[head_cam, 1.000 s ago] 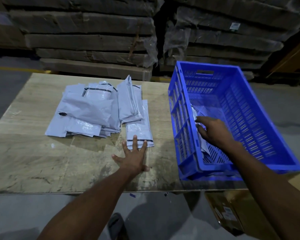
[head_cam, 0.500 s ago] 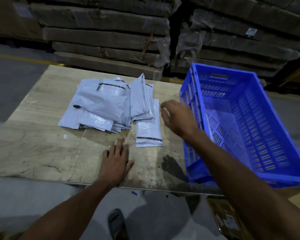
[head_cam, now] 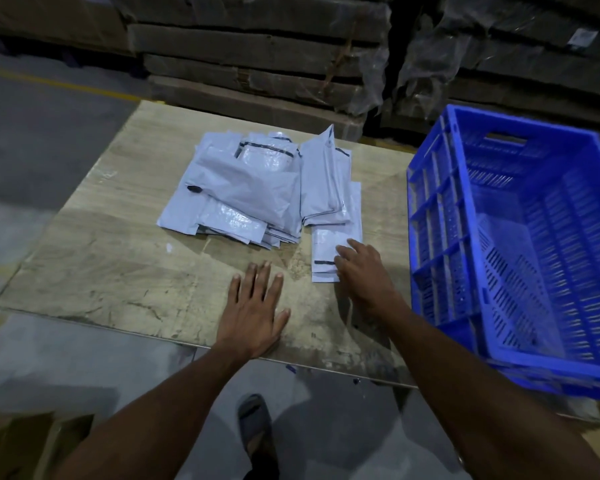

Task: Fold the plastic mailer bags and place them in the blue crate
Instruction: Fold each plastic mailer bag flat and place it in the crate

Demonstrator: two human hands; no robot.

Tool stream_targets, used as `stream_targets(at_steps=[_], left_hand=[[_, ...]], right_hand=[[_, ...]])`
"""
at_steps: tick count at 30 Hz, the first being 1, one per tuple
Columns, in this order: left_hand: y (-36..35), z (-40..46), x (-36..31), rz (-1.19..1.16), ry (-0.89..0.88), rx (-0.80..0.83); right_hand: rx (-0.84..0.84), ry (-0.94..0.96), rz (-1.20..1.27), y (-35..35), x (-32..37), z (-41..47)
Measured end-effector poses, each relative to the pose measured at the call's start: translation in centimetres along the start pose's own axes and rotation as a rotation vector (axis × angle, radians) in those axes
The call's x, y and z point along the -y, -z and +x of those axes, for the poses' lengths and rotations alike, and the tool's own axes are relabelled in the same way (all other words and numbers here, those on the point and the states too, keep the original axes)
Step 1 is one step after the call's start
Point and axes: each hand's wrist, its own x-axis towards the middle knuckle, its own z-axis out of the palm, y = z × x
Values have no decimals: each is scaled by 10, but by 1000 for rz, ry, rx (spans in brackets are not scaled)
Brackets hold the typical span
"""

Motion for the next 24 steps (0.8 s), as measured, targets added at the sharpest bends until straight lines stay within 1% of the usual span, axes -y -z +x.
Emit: stream_targets(at_steps=[5,7,12,14,16,18,20,22,24], left_hand=[[-3,0,1,-7,0,-10],[-1,-1,-1,-34,1,-26],[2,-2,2,-173,-38,-133],[6,1,2,-186,-47,-152],[6,4,5,-154,-70,-137],[3,4,11,-157,-87,-136],[-1,2,21,-147,-125,-152],[-2,-1,33,-124,-172,-168],[0,-6,48,-120,-211,-155]], right_hand=[[-30,-4,-1,13,13,-3],[-43,1,19,17,33,-7],[-104,63,94,7,94,-23],[-112,85,163,4,112,-24],[-112,105,279,6,124,-25],[-90,111,361,14,123,-26],[-69,59,402,14,108,-29],[-87,4,365,3,85,-35],[-68,-37,267,-12,68,-41]])
